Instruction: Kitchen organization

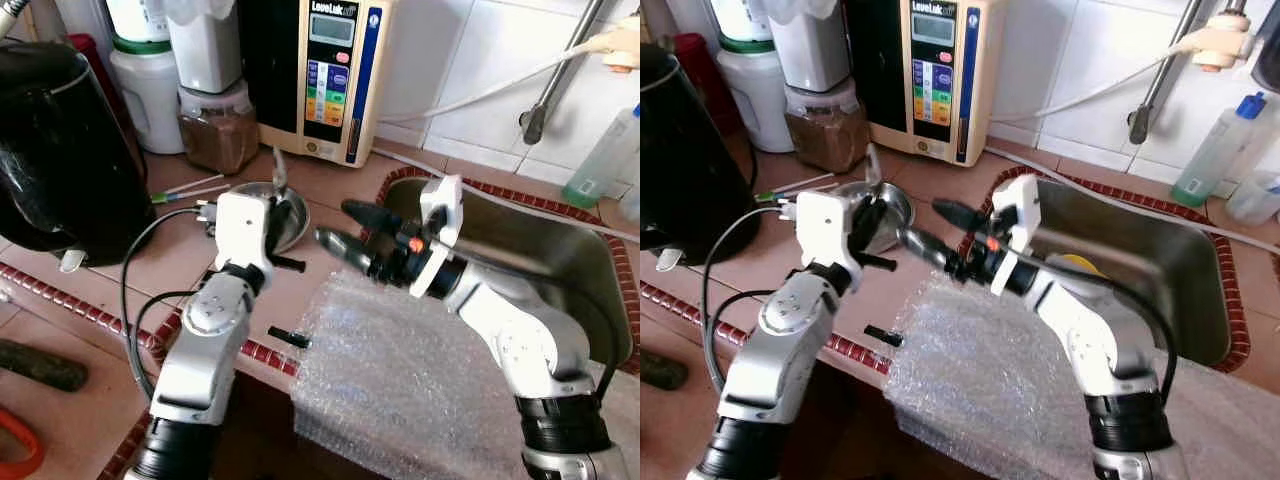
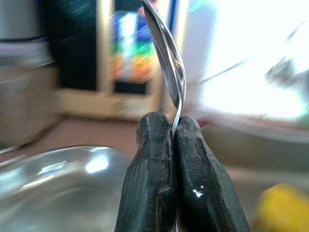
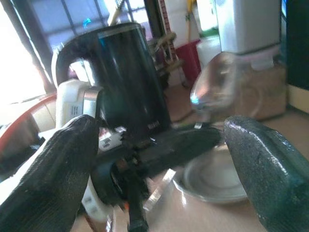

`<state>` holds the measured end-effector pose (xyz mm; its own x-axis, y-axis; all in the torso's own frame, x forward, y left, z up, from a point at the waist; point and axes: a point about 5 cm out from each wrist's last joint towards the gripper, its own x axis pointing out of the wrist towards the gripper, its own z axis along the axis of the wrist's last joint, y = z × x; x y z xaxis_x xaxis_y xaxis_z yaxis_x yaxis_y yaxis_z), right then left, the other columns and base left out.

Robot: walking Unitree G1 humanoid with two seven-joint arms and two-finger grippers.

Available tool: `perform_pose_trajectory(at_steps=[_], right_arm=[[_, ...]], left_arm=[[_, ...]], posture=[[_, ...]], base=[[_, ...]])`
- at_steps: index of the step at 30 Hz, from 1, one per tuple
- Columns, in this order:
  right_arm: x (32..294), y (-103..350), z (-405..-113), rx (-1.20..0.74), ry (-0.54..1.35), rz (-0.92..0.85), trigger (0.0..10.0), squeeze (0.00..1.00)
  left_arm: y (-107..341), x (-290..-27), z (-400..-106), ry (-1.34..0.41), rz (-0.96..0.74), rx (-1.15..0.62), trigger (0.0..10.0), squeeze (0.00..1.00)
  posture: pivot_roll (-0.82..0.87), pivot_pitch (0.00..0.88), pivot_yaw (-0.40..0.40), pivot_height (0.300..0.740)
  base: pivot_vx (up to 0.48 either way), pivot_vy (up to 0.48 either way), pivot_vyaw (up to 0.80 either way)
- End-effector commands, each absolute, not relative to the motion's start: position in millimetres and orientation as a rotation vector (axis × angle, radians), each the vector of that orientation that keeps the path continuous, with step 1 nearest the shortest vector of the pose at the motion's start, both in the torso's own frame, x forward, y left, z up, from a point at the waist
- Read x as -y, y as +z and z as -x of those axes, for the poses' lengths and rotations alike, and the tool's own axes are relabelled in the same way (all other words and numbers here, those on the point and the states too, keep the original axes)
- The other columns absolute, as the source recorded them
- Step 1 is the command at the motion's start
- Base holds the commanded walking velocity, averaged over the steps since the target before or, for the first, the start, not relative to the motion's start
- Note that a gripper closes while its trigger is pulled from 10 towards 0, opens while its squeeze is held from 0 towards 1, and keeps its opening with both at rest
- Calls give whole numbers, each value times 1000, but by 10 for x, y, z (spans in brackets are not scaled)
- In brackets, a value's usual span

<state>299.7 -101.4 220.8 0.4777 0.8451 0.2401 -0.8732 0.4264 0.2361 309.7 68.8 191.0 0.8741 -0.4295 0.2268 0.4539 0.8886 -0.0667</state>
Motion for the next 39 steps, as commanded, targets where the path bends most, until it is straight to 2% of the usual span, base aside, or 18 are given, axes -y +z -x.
perform_pose_trajectory(at_steps=[1,6,10,17,20,26,32,33,39], right_arm=[[1059,2254,-2999,103,1058,-376,10000,0],[1081,2302,-3012,121,1035,-425,10000,0],[1084,2331,-3039,134,989,-395,10000,0],[1063,2441,-3156,193,866,-437,10000,0],[1057,2447,-3185,199,840,-437,10000,0],[1161,2455,-3343,228,660,-388,10000,0],[1189,2462,-3382,229,635,-385,10000,0],[1206,2459,-3397,233,615,-390,0,0],[1243,2453,-3412,243,583,-388,0,0]], left_arm=[[2049,-540,-3098,-566,155,290,0,0],[2076,-434,-3098,-641,157,316,0,0],[2067,-364,-3096,-683,151,329,0,0],[2033,-214,-3010,-793,197,326,0,0],[2017,-196,-2996,-801,192,326,0,0],[2014,-191,-2995,-808,175,330,0,0],[1995,-188,-2992,-815,165,327,0,0],[1993,-187,-2990,-818,158,328,0,0],[1979,-199,-2999,-811,142,325,0,0]], posture=[[-60,36,-38,740],[-66,37,-37,740],[-73,39,-32,740],[-72,40,-29,740],[-71,41,-29,740],[-66,41,-30,740],[-67,40,-26,740],[-65,40,-26,740],[-66,38,-23,740]], base=[[0,0,0],[0,0,0],[0,0,0],[0,0,0],[0,0,0],[0,0,0],[0,0,0],[0,0,0],[0,0,0]])
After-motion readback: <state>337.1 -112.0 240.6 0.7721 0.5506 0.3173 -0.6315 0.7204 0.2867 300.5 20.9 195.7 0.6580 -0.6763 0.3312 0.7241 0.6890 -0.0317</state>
